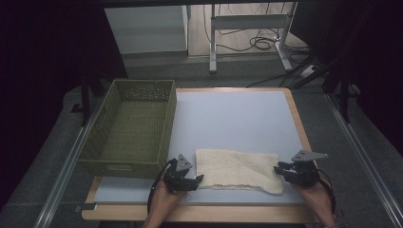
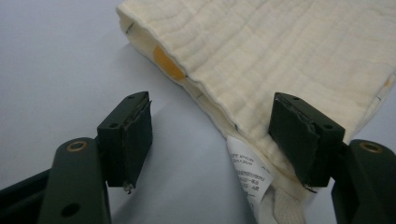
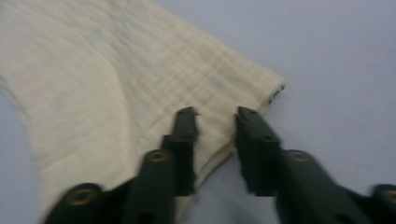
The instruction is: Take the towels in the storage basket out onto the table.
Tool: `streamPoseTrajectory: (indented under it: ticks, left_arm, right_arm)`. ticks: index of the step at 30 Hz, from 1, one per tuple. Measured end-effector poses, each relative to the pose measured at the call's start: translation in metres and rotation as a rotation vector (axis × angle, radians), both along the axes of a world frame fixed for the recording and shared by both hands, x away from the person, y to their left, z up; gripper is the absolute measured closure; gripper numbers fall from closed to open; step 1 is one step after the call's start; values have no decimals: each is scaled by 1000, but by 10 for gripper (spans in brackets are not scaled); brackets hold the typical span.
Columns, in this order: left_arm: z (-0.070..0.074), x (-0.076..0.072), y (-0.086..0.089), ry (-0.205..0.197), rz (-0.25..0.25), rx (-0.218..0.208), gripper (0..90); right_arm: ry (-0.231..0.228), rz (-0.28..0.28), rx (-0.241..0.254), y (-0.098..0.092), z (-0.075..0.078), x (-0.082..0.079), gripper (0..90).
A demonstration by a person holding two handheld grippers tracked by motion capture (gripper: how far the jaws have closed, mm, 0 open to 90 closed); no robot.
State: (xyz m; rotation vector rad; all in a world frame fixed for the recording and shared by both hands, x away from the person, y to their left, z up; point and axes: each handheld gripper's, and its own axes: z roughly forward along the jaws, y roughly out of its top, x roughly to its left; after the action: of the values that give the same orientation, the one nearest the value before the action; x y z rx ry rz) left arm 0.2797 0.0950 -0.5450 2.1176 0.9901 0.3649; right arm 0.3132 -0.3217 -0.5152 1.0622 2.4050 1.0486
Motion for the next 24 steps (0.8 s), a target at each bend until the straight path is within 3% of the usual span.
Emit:
streamPoseTrajectory:
  ticks: [1,2,3,8,10,13,16,18,20,24]
  left_arm:
    - [0,0,0,0,0,0,304]
    - [0,0,0,0,0,1,304]
    - [0,0,0,1,0,0,304]
    - [0,0,0,1,0,1,305]
    - [0,0,0,2,1,-1,305]
    - [0,0,0,3,0,-1,304]
    - [0,0,0,4,2,-5,303]
    - [2,2,0,17,4,-23,300]
    - [6,5,-2,24,2,-48,296]
    - [19,14,-10,-8,18,-28,302]
  right_arm:
    - [0,0,0,0,0,0,750]
    - [-7,5,-17,3,-3,0,858]
    - [-8,8,-7,3,-3,0,873]
    - [-30,1,-3,3,6,-3,883]
    - [-61,-19,-1,0,16,0,884]
    - [-54,-26,4,-3,20,6,881]
    - [11,-24,-33,-1,10,14,840]
    - [23,-22,-34,-1,6,17,758]
    - [0,-35,-22,-3,12,17,725]
    - [-47,-56,-15,-3,26,24,682]
